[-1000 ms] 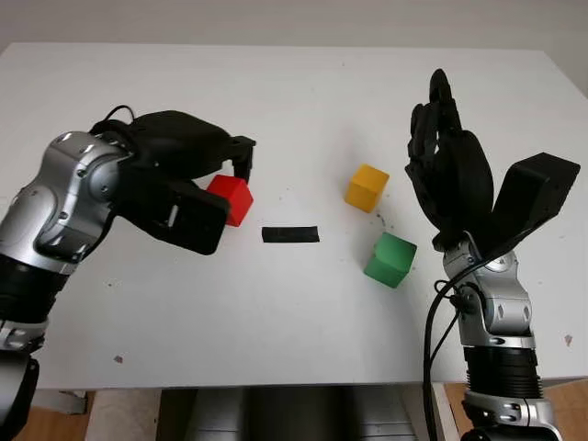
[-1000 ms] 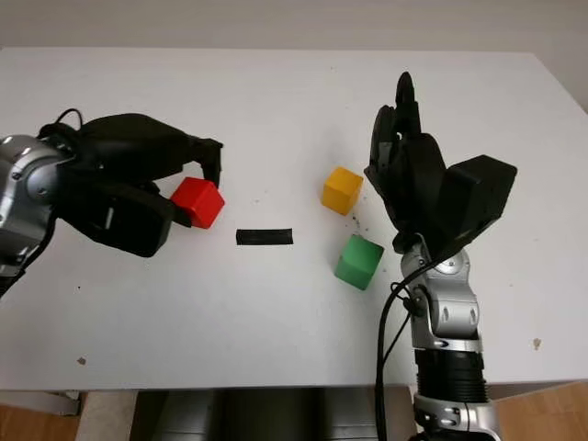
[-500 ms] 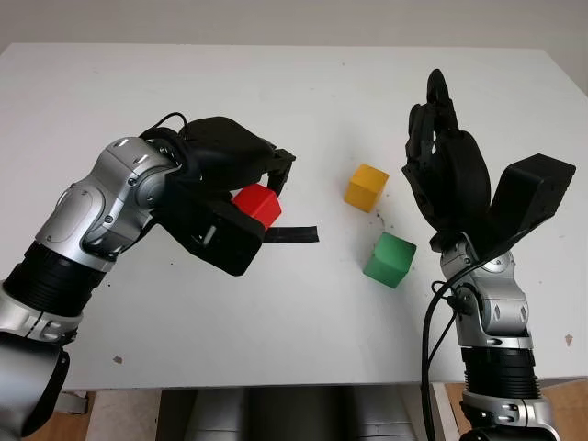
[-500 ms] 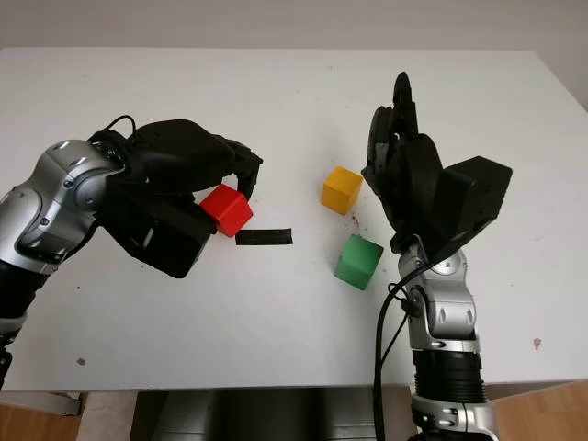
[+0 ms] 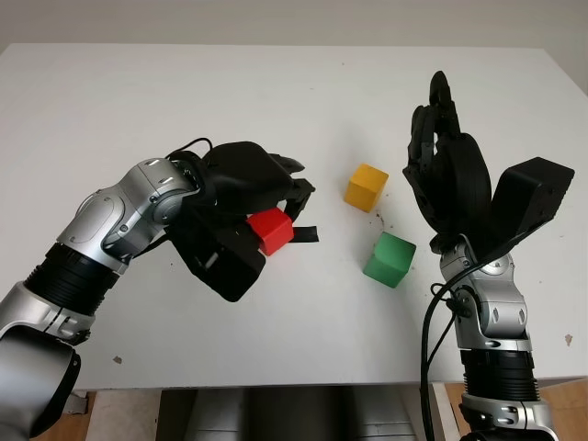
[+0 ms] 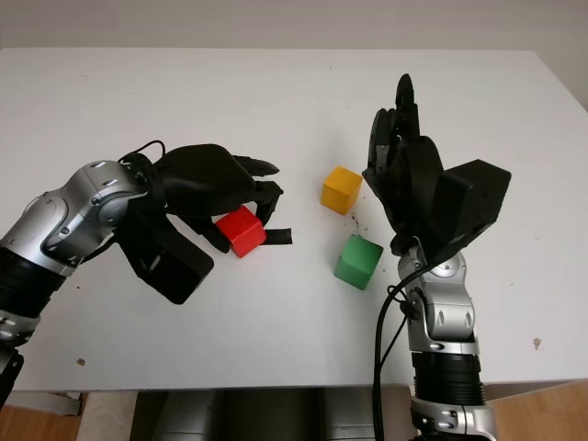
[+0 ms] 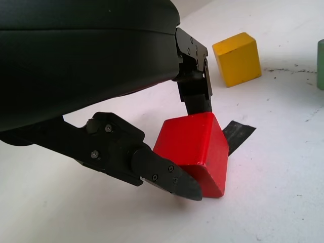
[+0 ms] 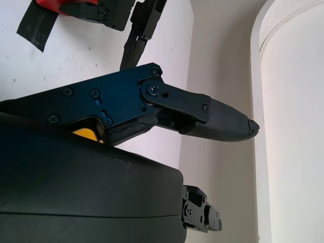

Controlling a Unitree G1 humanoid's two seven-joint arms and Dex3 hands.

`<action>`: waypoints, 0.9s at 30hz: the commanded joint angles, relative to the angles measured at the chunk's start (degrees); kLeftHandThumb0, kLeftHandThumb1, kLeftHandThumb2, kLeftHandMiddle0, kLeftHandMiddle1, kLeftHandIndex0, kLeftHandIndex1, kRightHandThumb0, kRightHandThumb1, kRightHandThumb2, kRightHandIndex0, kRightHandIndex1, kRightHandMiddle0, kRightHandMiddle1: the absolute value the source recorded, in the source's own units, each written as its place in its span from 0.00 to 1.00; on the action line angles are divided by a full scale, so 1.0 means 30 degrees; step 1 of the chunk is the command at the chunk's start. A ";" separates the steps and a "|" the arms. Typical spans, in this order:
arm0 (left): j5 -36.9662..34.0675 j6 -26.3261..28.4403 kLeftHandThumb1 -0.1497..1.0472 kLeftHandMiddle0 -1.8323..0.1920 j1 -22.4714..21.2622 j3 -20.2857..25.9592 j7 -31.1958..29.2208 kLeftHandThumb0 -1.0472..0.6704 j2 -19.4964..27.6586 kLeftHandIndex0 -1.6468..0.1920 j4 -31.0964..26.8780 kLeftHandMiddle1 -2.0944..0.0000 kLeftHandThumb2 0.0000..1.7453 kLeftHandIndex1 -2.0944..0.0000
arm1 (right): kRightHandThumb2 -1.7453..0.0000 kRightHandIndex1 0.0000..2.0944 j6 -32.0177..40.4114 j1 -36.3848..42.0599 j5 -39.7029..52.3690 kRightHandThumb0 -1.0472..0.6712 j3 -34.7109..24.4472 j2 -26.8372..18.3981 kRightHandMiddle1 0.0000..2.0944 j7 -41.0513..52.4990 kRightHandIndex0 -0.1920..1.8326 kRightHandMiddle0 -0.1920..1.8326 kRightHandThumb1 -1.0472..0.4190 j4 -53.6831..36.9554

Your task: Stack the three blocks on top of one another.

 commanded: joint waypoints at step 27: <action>0.7040 -0.6705 0.89 0.86 -0.3494 -0.3122 1.2020 0.36 0.0601 0.68 0.5065 0.98 0.03 0.37 | 0.59 0.00 0.0012 0.0340 -0.0096 0.19 0.0017 0.0075 0.00 -0.0187 0.00 0.00 0.00 -0.0633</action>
